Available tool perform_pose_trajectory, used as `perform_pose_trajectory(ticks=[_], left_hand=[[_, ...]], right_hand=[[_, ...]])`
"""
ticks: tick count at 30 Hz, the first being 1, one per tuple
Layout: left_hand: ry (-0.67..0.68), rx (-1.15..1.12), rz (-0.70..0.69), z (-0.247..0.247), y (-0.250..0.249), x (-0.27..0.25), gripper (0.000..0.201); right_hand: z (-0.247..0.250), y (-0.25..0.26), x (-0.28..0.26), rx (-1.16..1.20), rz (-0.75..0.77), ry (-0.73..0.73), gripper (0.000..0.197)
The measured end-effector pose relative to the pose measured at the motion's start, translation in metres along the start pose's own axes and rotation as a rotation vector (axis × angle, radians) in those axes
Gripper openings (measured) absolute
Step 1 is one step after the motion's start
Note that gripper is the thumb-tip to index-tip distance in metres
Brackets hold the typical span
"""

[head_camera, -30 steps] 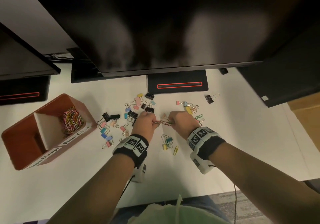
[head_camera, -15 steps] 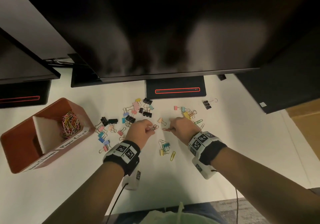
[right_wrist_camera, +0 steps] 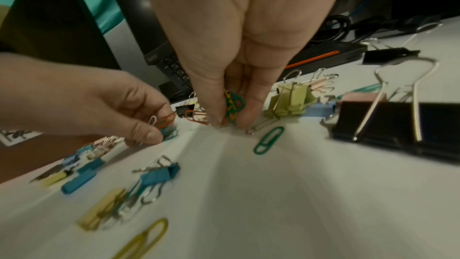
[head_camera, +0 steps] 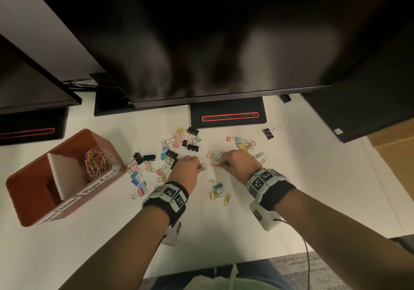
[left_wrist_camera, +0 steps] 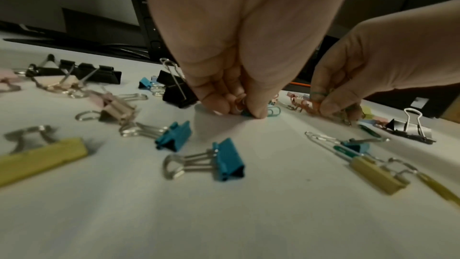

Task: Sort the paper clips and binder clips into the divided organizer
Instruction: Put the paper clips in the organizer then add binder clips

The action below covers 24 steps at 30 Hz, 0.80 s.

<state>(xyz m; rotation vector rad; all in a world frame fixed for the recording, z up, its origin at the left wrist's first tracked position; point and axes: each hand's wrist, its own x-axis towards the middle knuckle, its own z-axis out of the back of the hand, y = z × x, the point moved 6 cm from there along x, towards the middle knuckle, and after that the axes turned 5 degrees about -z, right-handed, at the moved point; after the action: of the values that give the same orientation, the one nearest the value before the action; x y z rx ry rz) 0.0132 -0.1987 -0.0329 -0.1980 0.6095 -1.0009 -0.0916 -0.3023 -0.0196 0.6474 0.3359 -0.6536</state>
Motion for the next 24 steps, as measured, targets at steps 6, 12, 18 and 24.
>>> perform_pose_trajectory(ticks=[6, 12, 18, 24], left_hand=[[-0.14, -0.195, 0.029, 0.044, 0.008, -0.024, 0.013], [-0.416, -0.229, 0.211, 0.158, 0.09, -0.087, 0.012], [-0.445, -0.309, 0.47, 0.192, 0.192, -0.131, 0.005], [-0.464, -0.372, 0.447, 0.194, 0.213, -0.141, 0.027]], right_hand=[[0.016, 0.026, -0.008, 0.012, 0.096, -0.053, 0.015], [0.032, 0.142, 0.009, 0.032, 0.331, -0.082, 0.014], [0.003, 0.295, 0.044, 0.07, 0.457, -0.043, 0.019], [-0.032, 0.329, 0.061, 0.115, 0.367, 0.061, 0.039]])
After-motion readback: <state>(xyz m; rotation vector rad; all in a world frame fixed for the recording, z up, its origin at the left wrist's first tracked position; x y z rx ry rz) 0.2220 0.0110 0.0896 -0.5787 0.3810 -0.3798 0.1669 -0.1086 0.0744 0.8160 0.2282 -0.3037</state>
